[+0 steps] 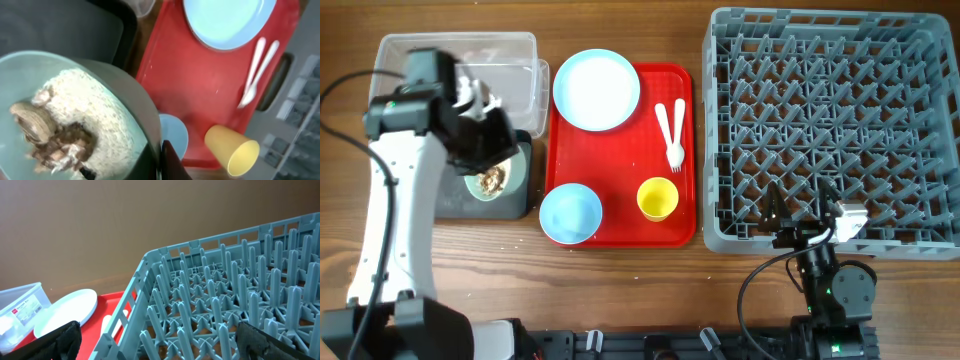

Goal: Sort waste into correct bins and load items into the dishwasher rack
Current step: 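Carry the green bowl over the black tray and tip out the rice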

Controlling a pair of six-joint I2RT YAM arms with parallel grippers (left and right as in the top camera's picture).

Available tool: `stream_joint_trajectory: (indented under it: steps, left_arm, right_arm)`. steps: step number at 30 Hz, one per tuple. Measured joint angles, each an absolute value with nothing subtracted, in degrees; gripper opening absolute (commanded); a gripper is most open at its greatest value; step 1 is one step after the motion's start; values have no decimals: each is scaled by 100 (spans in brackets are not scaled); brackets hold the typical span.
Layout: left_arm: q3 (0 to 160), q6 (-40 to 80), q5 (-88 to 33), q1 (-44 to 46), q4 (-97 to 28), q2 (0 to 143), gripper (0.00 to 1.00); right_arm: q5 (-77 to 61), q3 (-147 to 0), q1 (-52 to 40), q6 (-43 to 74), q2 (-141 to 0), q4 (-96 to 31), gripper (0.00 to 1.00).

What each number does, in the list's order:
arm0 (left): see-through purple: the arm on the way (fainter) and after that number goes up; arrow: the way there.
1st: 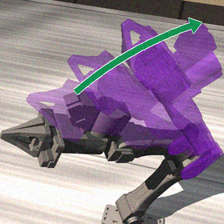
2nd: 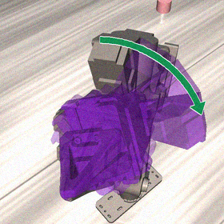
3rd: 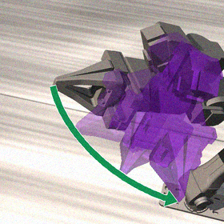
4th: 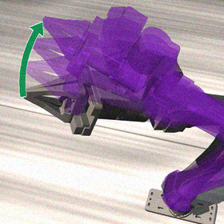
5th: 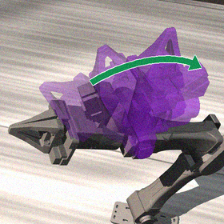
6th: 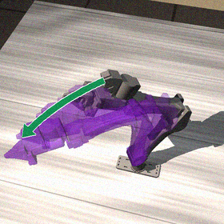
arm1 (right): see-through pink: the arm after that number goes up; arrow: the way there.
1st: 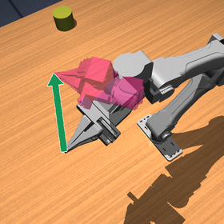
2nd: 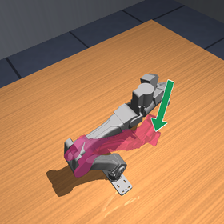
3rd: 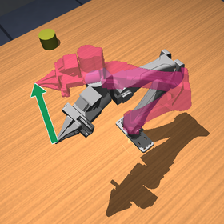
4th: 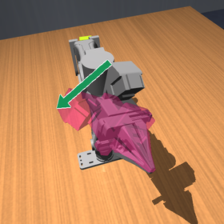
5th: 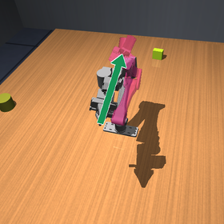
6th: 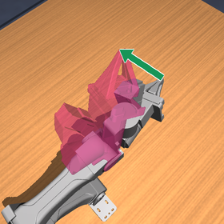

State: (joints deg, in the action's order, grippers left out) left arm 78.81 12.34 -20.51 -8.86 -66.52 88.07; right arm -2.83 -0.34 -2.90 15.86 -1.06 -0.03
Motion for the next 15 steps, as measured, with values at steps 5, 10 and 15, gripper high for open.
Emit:
stream_joint_trajectory:
  steps: [5, 10, 15]
  left_arm:
    - [6875, 812, -3339, -2067, -5282, 8807, 4]
    - [6191, 661, -4709, -3055, -4147, 8875, 4]
    - [6027, 578, -5710, -3577, -3885, 9286, 4]
  right_arm:
    - [-283, -34, -290, 1586, -106, -1, 100]
    - [-285, -36, -290, 1586, -106, -1, 100]
    - [-298, -34, -290, 1586, -106, -1, 100]
